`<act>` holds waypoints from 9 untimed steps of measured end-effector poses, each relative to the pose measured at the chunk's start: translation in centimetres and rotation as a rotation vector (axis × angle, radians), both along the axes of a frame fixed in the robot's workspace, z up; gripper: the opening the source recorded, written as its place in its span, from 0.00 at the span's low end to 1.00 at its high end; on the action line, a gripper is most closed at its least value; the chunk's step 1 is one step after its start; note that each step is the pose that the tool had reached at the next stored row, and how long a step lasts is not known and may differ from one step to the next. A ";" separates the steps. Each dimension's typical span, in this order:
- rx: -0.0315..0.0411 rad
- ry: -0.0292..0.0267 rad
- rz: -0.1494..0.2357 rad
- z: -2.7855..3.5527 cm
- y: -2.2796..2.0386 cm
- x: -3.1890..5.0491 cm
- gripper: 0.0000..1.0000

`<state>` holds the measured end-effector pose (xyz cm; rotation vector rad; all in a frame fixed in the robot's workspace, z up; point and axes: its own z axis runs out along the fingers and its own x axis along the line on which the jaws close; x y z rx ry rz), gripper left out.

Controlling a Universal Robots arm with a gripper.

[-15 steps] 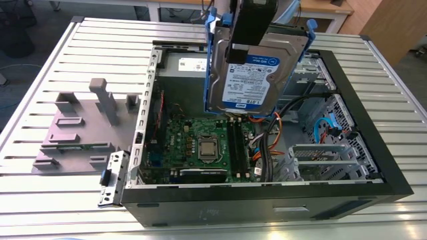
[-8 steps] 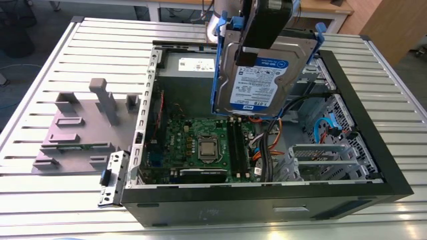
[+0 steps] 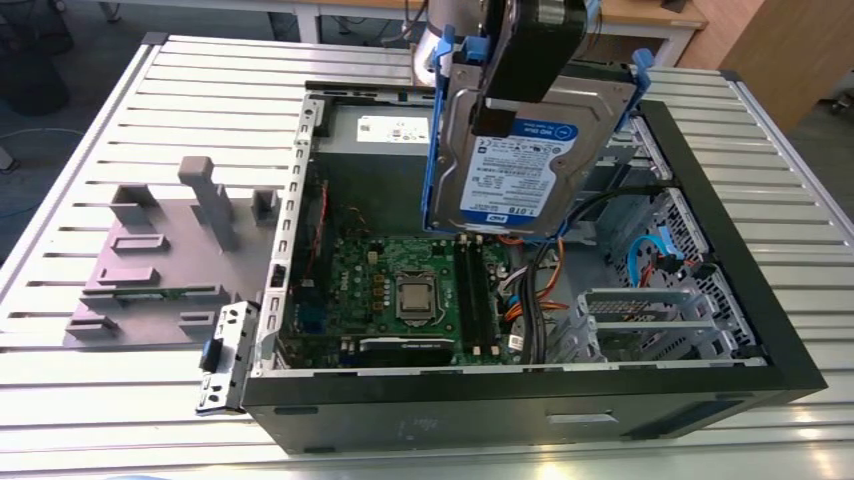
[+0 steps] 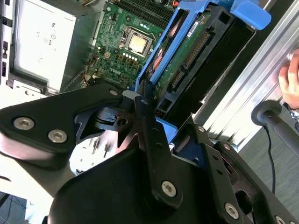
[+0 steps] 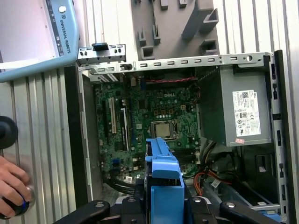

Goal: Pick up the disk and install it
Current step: 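Pick up the disk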

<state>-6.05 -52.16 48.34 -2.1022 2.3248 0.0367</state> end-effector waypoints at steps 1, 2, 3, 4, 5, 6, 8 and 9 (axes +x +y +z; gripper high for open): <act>0.0000 0.0000 0.000 0.00 -0.01 0.00 0.36; 0.0000 0.0000 0.000 0.00 -0.03 0.00 0.36; -0.0014 0.0000 0.000 -0.02 -0.40 0.78 0.36; -0.0014 0.0000 0.000 -0.11 -0.56 2.18 0.36; -0.0014 0.0000 0.000 -0.12 -0.57 2.20 0.36; -0.0013 0.0000 0.000 -0.12 -0.57 2.21 0.36; -0.0013 0.0000 0.000 -0.13 -0.57 2.25 0.36; -0.0013 0.0000 0.000 -0.13 -0.57 2.30 0.36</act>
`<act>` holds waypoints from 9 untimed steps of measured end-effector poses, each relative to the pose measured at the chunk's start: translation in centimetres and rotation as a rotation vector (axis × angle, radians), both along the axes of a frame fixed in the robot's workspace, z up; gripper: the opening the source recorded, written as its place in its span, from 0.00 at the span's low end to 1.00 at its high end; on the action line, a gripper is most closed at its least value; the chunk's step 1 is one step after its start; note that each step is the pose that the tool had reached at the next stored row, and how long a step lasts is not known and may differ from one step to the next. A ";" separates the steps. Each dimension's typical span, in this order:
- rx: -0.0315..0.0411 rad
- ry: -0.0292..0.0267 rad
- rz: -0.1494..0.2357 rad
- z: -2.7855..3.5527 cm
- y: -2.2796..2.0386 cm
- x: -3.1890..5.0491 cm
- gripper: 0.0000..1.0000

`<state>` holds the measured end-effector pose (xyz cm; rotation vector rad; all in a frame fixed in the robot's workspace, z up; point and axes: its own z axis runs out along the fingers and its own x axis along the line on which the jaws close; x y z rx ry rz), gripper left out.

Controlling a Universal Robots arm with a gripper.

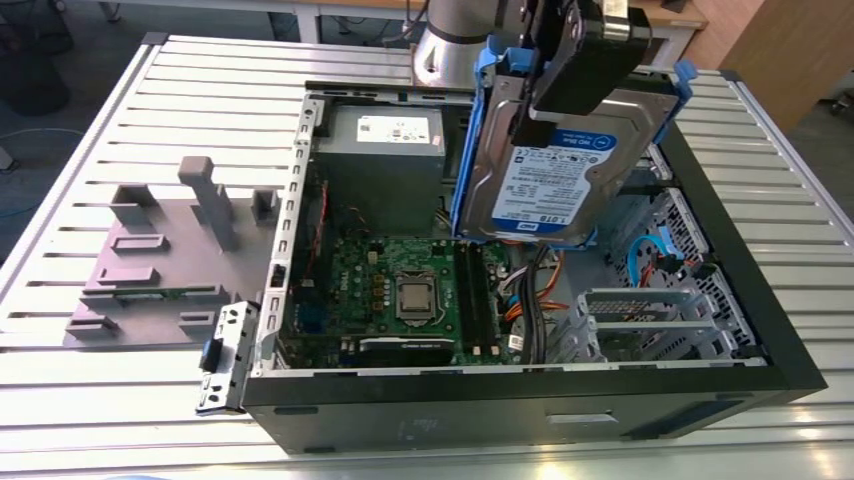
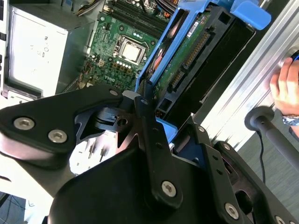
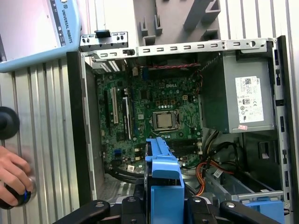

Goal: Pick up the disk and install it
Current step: 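Pick up the disk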

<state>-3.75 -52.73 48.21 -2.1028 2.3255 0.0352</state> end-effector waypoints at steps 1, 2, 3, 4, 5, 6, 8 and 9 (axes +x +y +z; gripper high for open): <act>0.0000 0.0000 0.000 0.00 0.00 0.04 0.36; 0.0000 0.0000 0.000 0.00 0.00 0.06 0.36; -0.0001 0.0001 0.000 0.00 0.00 0.07 0.36; -0.0001 0.0001 0.000 0.00 0.00 0.09 0.36; -0.0001 0.0000 0.000 -0.01 0.00 0.12 0.36; 0.0000 0.0000 0.000 -0.01 0.00 0.14 0.36; 0.0000 0.0000 0.000 -0.01 0.00 0.19 0.36; 0.0000 0.0000 0.000 -0.02 0.00 0.22 0.36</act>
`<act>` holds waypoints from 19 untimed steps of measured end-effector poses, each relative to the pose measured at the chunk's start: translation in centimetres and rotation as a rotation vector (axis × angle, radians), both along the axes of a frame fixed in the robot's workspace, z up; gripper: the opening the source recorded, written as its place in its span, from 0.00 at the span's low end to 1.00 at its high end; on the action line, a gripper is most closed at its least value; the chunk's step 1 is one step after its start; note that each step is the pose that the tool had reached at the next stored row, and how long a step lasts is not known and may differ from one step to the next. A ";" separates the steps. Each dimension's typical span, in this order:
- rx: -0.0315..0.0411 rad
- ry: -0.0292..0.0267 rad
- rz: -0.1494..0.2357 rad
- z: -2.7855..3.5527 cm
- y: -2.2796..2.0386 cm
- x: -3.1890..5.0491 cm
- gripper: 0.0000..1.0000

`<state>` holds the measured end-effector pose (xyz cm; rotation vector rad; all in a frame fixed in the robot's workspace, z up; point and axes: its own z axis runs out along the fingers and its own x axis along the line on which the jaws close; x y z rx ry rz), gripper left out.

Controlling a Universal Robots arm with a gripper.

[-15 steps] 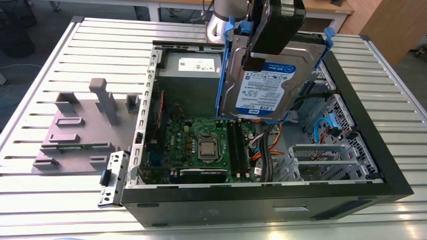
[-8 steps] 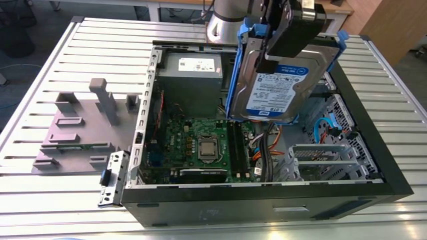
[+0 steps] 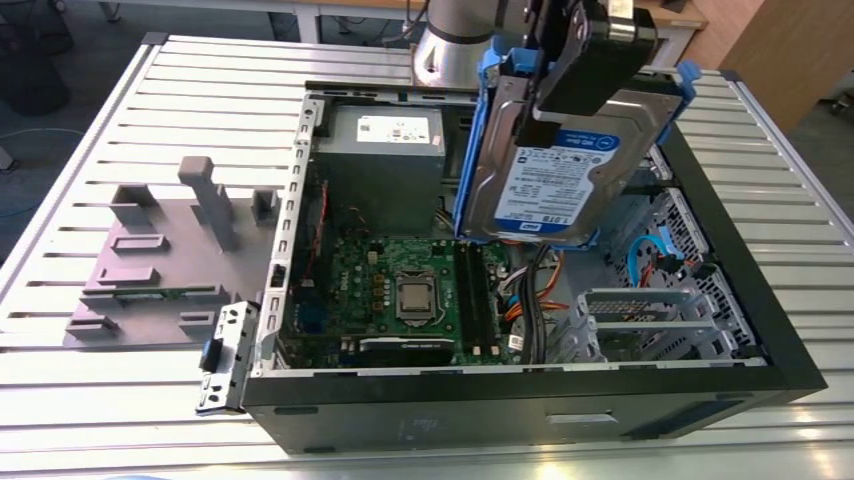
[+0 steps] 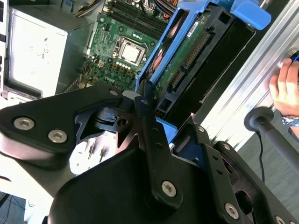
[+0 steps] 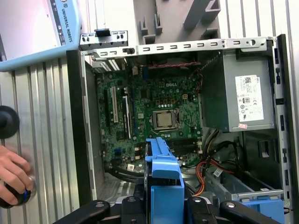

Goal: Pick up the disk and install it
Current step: 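Pick up the disk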

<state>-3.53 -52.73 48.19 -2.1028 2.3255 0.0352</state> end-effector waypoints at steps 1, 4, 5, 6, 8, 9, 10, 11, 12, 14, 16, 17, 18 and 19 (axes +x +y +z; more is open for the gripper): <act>0.0000 0.0000 0.000 0.00 0.00 0.03 0.36; -0.0001 0.0000 0.000 -0.01 0.00 0.17 0.36; 0.0000 0.0000 0.000 -0.01 0.00 0.21 0.36; 0.0000 0.0000 0.000 -0.02 0.00 0.25 0.36; 0.0000 0.0000 0.000 -0.02 0.00 0.33 0.36; -0.0001 0.0000 0.000 -0.02 0.00 0.37 0.36; 0.0000 0.0000 0.000 -0.03 0.00 0.42 0.36; 0.0000 0.0000 0.000 -0.03 0.00 0.45 0.36; 0.0000 0.0000 0.000 -0.03 0.00 0.50 0.36; 0.0000 0.0000 0.000 -0.04 0.00 0.57 0.36; 0.0000 0.0000 0.000 -0.04 0.00 0.65 0.36; 0.0000 0.0000 0.000 -0.04 0.00 0.69 0.36; 0.0000 0.0000 0.000 -0.04 0.00 0.73 0.36; -0.0001 0.0000 0.000 -0.04 0.00 0.76 0.36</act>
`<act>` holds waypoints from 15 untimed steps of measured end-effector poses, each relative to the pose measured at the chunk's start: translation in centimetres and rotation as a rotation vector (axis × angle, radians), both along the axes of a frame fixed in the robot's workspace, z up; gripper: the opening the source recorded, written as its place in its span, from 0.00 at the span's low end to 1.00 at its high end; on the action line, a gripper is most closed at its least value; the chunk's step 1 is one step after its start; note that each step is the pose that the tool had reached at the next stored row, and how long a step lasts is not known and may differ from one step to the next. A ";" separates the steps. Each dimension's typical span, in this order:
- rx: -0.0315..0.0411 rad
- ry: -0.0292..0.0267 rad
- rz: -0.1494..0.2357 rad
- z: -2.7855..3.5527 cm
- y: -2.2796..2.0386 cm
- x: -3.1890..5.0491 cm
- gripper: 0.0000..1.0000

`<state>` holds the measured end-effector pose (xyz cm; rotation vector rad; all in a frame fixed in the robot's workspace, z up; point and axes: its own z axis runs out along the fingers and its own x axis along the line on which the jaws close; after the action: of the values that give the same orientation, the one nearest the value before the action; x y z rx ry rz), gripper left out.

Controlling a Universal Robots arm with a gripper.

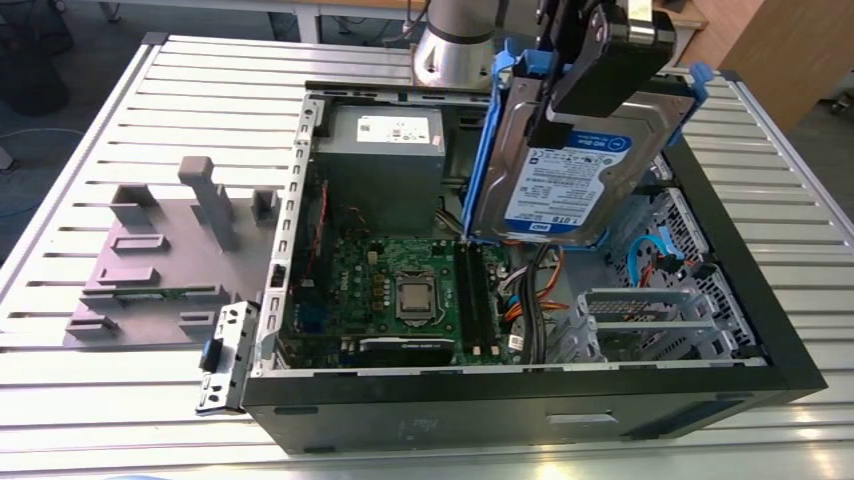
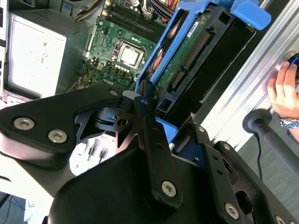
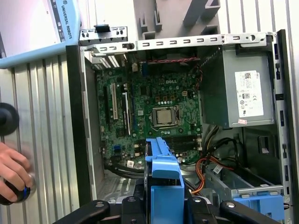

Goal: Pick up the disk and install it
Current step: 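Pick up the disk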

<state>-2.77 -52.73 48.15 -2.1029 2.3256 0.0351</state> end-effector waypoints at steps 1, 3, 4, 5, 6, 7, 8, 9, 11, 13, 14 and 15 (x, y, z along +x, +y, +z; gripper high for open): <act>0.0001 0.0000 0.000 -0.01 0.00 0.04 0.36; 0.0000 0.0000 0.000 -0.01 0.00 0.11 0.36; 0.0001 0.0000 0.000 -0.01 0.00 0.14 0.36; 0.0000 0.0000 0.000 -0.01 0.00 0.18 0.36; 0.0001 0.0000 0.000 -0.01 0.00 0.21 0.36; 0.0000 0.0000 0.000 -0.01 0.00 0.24 0.36; 0.0000 0.0000 0.000 -0.01 0.00 0.28 0.36; 0.0000 0.0000 0.000 -0.02 0.00 0.31 0.36; 0.0000 0.0000 0.000 -0.02 0.00 0.38 0.36; 0.0000 0.0000 0.000 -0.03 0.00 0.45 0.36; 0.0000 -0.0001 0.000 -0.03 0.00 0.49 0.36; 0.0000 0.0000 0.000 -0.03 0.00 0.52 0.36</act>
<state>-2.25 -52.73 48.12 -2.1028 2.3256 0.0352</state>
